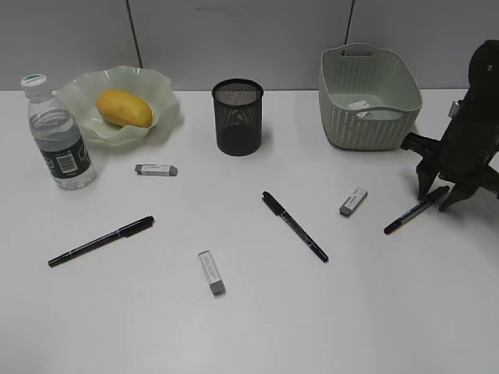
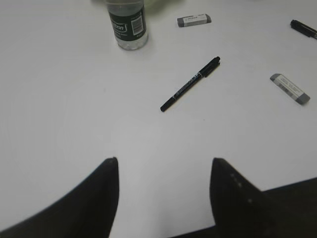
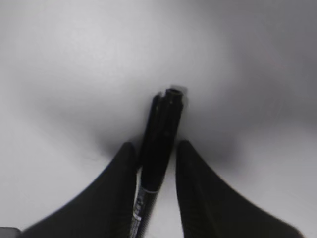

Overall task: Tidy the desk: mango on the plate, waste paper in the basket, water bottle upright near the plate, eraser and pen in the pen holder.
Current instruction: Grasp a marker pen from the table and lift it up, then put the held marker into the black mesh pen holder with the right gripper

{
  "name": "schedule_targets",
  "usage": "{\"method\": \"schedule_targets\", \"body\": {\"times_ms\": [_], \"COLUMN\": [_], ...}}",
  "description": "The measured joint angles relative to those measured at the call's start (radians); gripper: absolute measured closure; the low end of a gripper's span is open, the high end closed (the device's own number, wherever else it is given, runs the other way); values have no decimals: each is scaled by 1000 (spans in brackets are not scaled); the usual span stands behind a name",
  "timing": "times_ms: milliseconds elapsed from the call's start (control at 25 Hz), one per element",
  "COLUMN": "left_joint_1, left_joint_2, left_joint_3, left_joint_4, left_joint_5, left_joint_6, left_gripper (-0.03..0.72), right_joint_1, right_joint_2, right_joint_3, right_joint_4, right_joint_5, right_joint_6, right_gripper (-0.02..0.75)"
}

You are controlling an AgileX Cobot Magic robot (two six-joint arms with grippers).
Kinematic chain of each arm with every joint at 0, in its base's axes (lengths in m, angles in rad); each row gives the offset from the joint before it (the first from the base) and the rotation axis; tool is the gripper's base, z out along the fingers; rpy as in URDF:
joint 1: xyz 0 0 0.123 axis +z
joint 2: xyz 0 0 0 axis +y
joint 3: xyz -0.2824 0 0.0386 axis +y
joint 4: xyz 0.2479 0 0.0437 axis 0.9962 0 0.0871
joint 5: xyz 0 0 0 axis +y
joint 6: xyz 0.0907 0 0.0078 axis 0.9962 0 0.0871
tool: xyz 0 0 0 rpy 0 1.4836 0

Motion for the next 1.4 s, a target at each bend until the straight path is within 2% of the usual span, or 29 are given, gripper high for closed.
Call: {"method": "schedule_targets", "body": {"times_ms": [120,200,480,800,920,1120,1400], "left_joint_1": [0,0,0,0,0,0,0], "left_joint_2": [0,0,0,0,0,0,0], "left_joint_3": [0,0,0,0,0,0,0], "left_joint_4": [0,0,0,0,0,0,11], "left_joint_5": [0,0,0,0,0,0,0], "left_joint_6": [0,0,0,0,0,0,0], "left_gripper": [245,245,245,249,249,249,251], "right_joint_1": [0,0,0,21,69,194,365], "right_joint_2": [1,1,-26,-214,-272,-293,-278], "right_joint_3": [-1,-1,-6,-89,-149,-263,-281], "right_joint_4": [-17,-26,-51,-108,-110,-112,-203], "right_joint_5": [-5,-8,-9,-55,-132,-302,-678], "right_joint_6": [0,0,-49,-226,-302,-386,-460], "right_gripper": [570,596,599,604,604,604,604]}}
